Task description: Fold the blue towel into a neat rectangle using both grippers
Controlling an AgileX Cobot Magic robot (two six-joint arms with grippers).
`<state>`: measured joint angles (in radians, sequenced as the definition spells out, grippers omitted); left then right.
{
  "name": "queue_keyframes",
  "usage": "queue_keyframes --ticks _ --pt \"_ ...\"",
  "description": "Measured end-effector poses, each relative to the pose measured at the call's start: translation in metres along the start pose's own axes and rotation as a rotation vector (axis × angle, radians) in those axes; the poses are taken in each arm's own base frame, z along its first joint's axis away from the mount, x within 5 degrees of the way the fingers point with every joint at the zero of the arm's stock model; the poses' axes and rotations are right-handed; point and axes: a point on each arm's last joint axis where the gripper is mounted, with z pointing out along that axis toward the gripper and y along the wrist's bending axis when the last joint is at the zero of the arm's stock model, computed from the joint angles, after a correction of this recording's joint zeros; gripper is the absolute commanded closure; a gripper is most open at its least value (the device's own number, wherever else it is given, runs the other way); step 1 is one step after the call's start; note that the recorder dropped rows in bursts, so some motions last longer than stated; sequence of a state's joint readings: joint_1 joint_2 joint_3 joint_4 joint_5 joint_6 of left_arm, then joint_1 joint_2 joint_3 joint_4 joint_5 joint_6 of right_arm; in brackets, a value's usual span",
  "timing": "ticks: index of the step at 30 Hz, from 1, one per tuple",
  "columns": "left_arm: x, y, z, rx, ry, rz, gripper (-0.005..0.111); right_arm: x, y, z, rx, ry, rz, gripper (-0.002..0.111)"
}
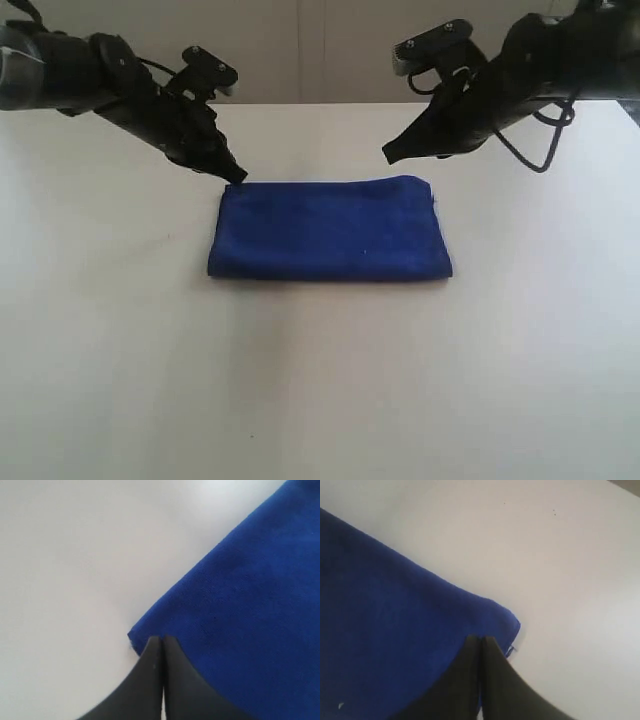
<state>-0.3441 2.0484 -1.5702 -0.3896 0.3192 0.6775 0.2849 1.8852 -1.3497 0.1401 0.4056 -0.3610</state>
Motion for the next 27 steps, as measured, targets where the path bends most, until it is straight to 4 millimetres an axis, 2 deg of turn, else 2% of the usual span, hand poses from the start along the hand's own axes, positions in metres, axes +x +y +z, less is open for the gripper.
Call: queue_keyframes --ticks 5,10,13,16,27 --pt "0.002 0.012 -0.028 0.03 0.035 -0.092 0.107 0.012 -0.006 -0.011 0.0 0.049 0.05 0.108" --pt "0.027 0.025 -0.048 0.025 0.092 -0.217 0.107 0.026 -0.011 -0.021 0.001 0.107 0.105 0.108" --pt "0.045 0.02 -0.059 0.019 0.124 -0.268 0.107 0.033 -0.01 -0.03 0.0 0.129 0.132 0.108" --pt "0.053 0.011 -0.073 0.014 0.128 -0.306 0.107 0.038 -0.008 -0.042 0.002 0.127 0.173 0.108" --pt "0.068 -0.023 -0.137 0.027 0.114 -0.386 0.107 0.065 -0.003 -0.104 0.025 0.115 0.316 0.108"
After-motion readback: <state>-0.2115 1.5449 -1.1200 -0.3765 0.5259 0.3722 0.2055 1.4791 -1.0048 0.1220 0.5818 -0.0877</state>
